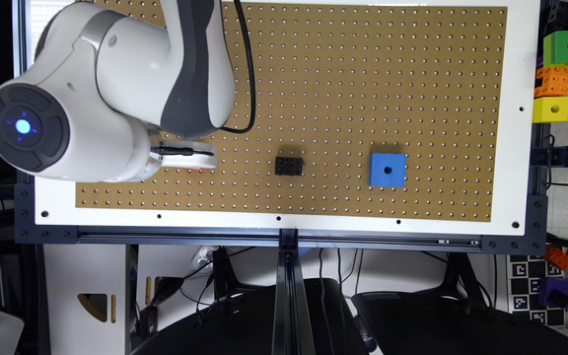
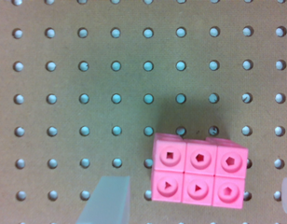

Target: Pick up pink block.

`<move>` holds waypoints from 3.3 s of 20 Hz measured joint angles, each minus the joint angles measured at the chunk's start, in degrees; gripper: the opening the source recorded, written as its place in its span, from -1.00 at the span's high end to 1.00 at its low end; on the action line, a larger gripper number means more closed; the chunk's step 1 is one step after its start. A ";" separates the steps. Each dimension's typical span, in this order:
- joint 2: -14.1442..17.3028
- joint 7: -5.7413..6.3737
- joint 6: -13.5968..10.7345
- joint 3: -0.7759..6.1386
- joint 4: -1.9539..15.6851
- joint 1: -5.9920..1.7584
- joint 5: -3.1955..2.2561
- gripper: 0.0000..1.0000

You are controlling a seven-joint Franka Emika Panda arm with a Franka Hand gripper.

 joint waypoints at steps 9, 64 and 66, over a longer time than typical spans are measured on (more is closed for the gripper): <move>5.26 0.00 2.98 0.04 1.79 -0.01 0.00 -1.00; -2.96 0.00 -5.42 0.49 2.04 -0.02 0.00 1.00; -4.06 0.00 -6.64 0.49 2.04 -0.02 0.00 1.00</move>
